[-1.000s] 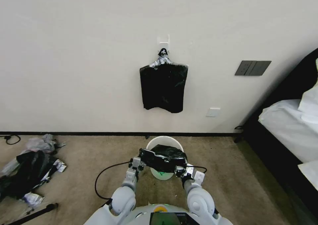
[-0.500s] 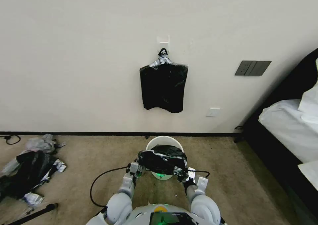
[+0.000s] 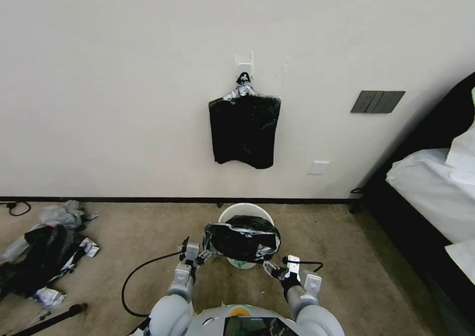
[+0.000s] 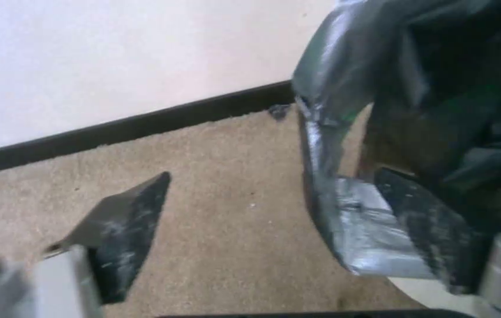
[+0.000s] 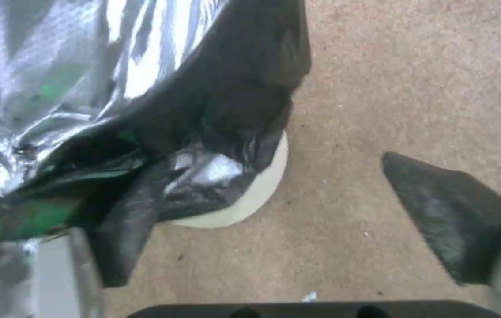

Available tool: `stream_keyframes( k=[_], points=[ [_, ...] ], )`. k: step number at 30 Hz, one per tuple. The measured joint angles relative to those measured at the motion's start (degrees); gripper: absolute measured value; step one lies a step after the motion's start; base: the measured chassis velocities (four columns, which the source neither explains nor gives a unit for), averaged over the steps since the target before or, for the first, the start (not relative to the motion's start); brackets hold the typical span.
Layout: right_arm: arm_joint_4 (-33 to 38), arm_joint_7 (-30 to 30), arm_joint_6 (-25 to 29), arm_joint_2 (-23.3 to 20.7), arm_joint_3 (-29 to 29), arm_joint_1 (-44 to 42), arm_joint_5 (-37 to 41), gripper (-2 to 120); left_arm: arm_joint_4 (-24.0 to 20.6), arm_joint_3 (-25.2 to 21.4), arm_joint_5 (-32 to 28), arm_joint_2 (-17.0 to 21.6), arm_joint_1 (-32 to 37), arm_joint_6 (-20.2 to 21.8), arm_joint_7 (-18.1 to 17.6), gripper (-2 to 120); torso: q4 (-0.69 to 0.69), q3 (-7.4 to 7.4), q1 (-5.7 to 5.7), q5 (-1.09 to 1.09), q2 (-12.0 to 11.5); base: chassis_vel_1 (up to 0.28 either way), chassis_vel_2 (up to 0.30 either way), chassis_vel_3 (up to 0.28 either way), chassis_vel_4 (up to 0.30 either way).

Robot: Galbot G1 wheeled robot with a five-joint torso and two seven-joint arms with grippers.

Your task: Place a trash bag onto the trash bin.

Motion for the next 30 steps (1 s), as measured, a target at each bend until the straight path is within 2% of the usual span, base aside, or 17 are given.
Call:
stream_keyframes(
  k=[3,9,11,16,18,24,25,28,29,30],
  points=[
    [0.9,0.1,-1.5,-0.8,1.1,-2.0,-0.3,99,-2.0,-0.6,0.4,0.9,1.4,0.9,1.1,99,0.0,0.0,0.0,0.0,0.0,0.0,0.0,0.0,0.0],
    [2.7,0.3,-2.7,-1.7,3.0,-4.7,-0.3,100,-4.9,-1.9,0.8,1.6,2.7,0.7,2.0,100,0.0,0.0,0.0,0.01,0.0,0.0,0.0,0.0,0.0],
    [4.2,-1.4,-1.3,-2.3,4.6,-6.6,-2.3,100,-6.5,-3.0,0.8,1.8,3.5,-0.9,2.8,100,0.01,0.0,0.0,0.01,0.0,0.0,0.0,0.0,0.0],
    [8.4,-2.9,-0.9,-3.5,4.8,-10.5,-7.8,100,-9.3,-5.0,0.5,2.1,4.4,-0.7,4.0,100,0.0,0.0,0.0,0.0,0.0,0.0,0.0,0.0,0.0],
    [11.3,-1.8,-1.9,-3.8,5.0,-12.5,-11.3,100,-10.8,-6.2,0.2,1.9,4.2,-0.4,4.1,100,0.0,0.0,0.0,0.0,0.0,0.0,0.0,0.0,0.0],
    [12.7,1.2,-2.0,-3.1,8.5,-11.9,-11.9,100,-12.1,-8.0,-0.4,1.4,3.5,-0.9,4.1,100,-0.01,0.0,0.0,0.0,0.0,0.0,0.0,0.0,0.0],
    [12.7,0.4,-0.5,-2.5,11.2,-9.9,-10.1,100,-12.1,-8.8,-0.6,0.9,3.0,-2.5,4.1,100,0.0,0.0,0.0,0.0,0.0,0.0,0.0,0.0,0.0],
    [12.2,-4.2,1.9,-2.2,14.1,-6.4,-7.5,100,-11.2,-10.0,-0.8,-0.5,2.6,-6.2,4.3,100,-0.01,0.0,0.0,0.0,0.0,0.0,0.0,0.0,0.0],
    [12.2,-4.2,1.9,-2.2,14.1,-6.4,-7.5,100,-11.2,-10.0,-0.8,-0.5,2.6,-6.2,4.3,100,-0.01,0.0,0.0,0.0,0.0,0.0,0.0,0.0,0.0],
    [11.2,-8.3,2.2,-2.6,15.6,-3.5,-5.4,100,-10.7,-10.8,-0.7,-1.4,2.6,-8.0,4.7,100,-0.01,0.0,0.0,0.0,0.0,0.0,0.0,0.0,0.0]
  ],
)
